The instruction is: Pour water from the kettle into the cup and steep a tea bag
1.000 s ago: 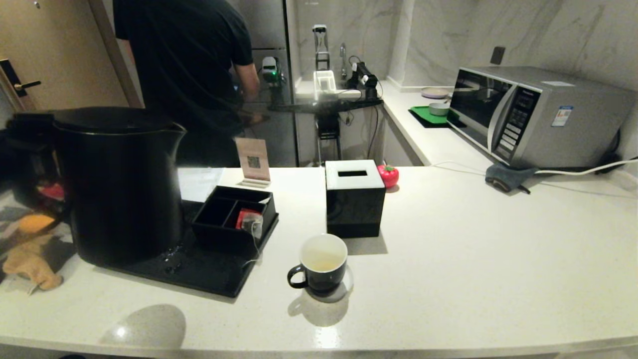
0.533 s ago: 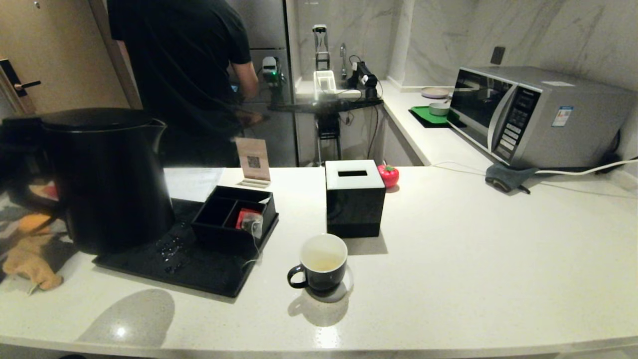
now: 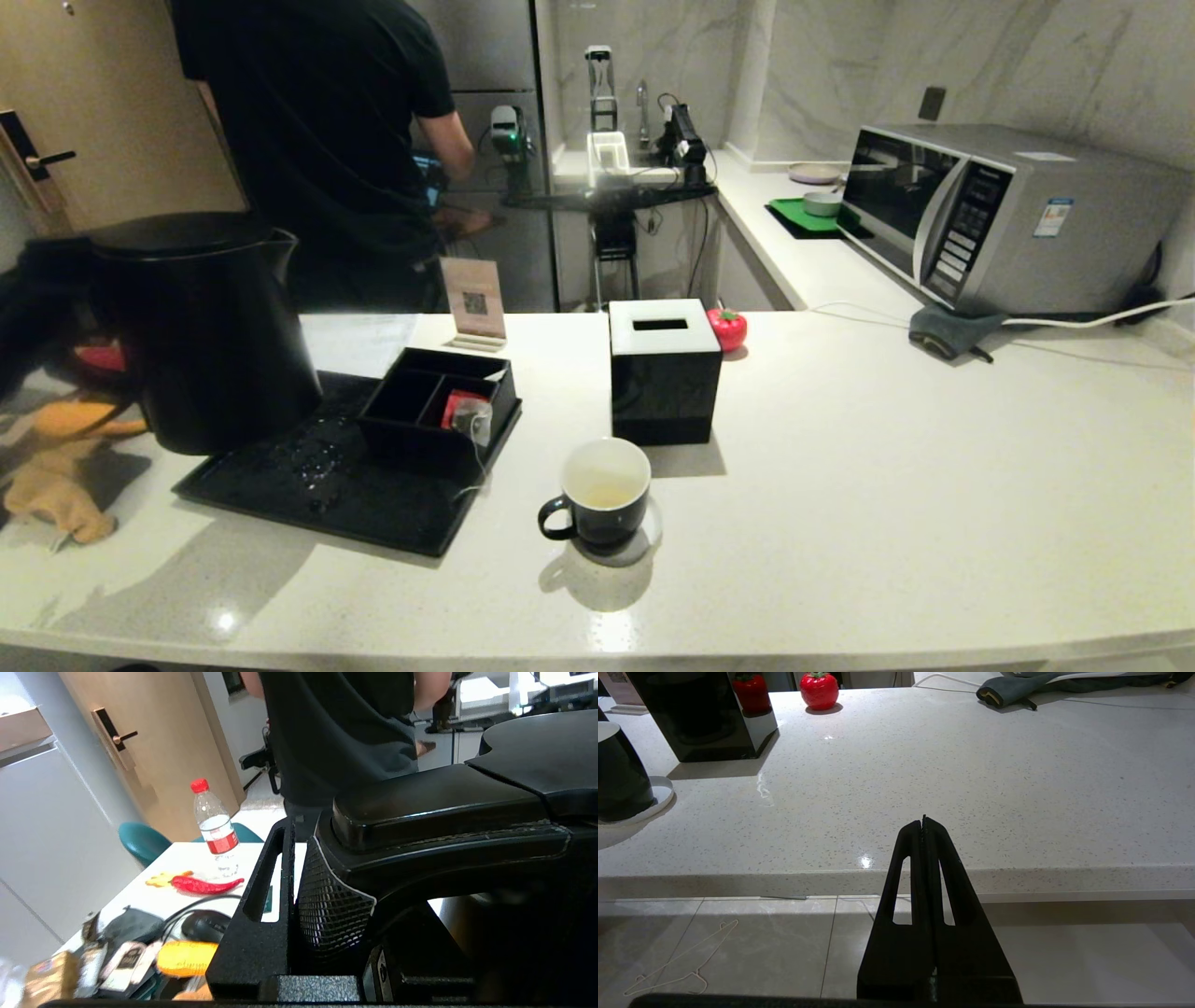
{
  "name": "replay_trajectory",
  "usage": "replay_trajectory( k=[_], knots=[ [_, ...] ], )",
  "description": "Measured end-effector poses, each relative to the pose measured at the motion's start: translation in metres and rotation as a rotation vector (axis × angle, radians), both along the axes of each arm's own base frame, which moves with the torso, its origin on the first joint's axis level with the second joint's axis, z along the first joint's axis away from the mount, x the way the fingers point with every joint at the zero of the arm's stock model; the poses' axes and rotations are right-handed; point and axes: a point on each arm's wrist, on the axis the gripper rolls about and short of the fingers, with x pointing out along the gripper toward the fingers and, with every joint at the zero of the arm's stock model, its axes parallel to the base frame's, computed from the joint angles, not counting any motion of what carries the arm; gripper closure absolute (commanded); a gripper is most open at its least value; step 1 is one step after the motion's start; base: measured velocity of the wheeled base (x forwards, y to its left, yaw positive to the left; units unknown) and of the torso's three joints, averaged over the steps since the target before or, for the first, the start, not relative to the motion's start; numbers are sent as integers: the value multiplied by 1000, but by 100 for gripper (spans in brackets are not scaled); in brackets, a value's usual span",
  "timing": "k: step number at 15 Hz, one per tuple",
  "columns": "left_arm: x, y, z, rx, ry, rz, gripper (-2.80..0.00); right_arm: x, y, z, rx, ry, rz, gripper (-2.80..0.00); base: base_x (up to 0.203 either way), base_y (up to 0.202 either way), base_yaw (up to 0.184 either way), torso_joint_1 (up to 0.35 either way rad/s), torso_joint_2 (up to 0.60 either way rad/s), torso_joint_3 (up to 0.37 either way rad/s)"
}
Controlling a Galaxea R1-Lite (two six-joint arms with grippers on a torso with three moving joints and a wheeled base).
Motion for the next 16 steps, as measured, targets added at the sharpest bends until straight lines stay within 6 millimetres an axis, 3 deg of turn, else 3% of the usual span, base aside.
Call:
replay_trajectory(
  k=[9, 16],
  knots=[
    [29, 33, -46, -24, -34, 32, 0, 0, 0, 0, 0, 0, 0, 0, 0, 0, 0, 0, 0, 0],
    [48, 43, -85, -89, 32, 27, 0, 0, 0, 0, 0, 0, 0, 0, 0, 0, 0, 0, 0, 0]
  ],
)
